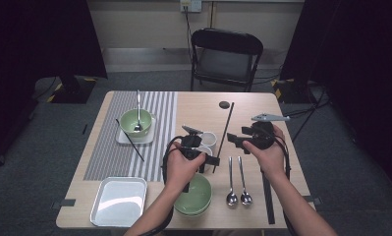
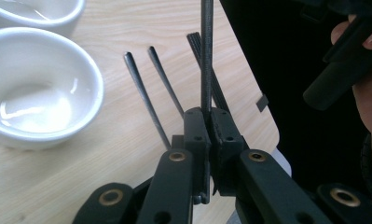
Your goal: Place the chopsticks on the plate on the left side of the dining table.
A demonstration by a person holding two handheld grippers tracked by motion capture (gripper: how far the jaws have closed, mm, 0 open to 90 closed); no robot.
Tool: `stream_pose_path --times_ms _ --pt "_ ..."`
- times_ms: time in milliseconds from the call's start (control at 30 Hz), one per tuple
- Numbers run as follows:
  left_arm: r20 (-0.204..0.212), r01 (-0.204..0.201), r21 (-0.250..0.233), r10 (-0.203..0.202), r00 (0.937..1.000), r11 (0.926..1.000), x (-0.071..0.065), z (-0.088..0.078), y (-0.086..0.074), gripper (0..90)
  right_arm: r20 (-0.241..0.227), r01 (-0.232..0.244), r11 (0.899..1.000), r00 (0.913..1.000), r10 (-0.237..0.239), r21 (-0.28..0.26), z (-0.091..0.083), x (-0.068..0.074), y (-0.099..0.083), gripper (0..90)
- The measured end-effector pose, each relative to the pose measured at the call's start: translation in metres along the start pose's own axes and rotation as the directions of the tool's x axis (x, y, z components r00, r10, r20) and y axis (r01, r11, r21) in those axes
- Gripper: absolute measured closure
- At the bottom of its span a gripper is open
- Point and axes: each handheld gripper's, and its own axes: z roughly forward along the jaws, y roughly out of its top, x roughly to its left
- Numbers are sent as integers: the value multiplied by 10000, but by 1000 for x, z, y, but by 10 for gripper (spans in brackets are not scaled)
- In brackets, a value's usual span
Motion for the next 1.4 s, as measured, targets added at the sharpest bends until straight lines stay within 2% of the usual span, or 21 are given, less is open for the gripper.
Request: stream_pose_path --times_ms 133,167,200,433,567,600,700,800,833,900,933,1033,1233,1367,1400 --pt "-128 88 -111 -90 9999 9999 4 -6 0 868 60 348 9993 9994 -349 168 -4 -6 -6 247" --pt "-167 -29 -49 28 9999 10000 6 -8 0 868 -9 329 9993 9995 -329 154 -6 -7 -8 241" --pt "-167 77 -48 -78 9998 10000 7 -10 0 868 -22 338 9993 9994 -338 160 -7 -9 -11 241" --pt "-410 145 -203 -154 9990 9997 14 -22 1 868 -9 461 9989 9989 -461 98 -14 -19 -25 225" --pt "-475 120 -293 -134 9988 9995 18 -26 2 868 27 381 9992 9993 -381 86 -17 -25 -33 224" --pt "-472 229 -392 -247 9986 9990 19 -29 2 868 25 346 9994 9994 -346 96 -17 -26 -35 224" --pt "-613 218 -449 -246 9978 9988 22 -34 3 868 64 375 9992 9993 -376 158 -17 -28 -41 225" --pt "-488 350 -517 -375 9981 9980 24 -37 3 868 -23 433 9989 9991 -432 182 -17 -29 -44 225" --pt "-665 316 -548 -352 9972 9980 27 -40 3 867 22 461 9986 9989 -462 246 -17 -29 -48 226" --pt "-615 320 -523 -352 9975 9981 29 -42 3 868 10 531 9981 9986 -531 320 -16 -29 -51 225" --pt "-655 445 -619 -486 9967 9971 32 -45 3 868 46 548 9978 9985 -550 375 -15 -29 -53 226" --pt "-752 383 -632 -430 9962 9973 35 -48 3 868 21 574 9976 9983 -576 386 -15 -30 -56 225" --pt "-940 644 -829 -721 9930 9945 43 -59 3 868 134 602 9967 9981 -610 537 -14 -34 -64 226" --pt "-980 591 -913 -681 9929 9941 46 -65 3 868 146 616 9963 9979 -626 591 -14 -36 -67 226" --pt "-930 788 -1014 -883 9917 9917 47 -67 3 869 160 576 9966 9981 -587 589 -14 -37 -69 226"
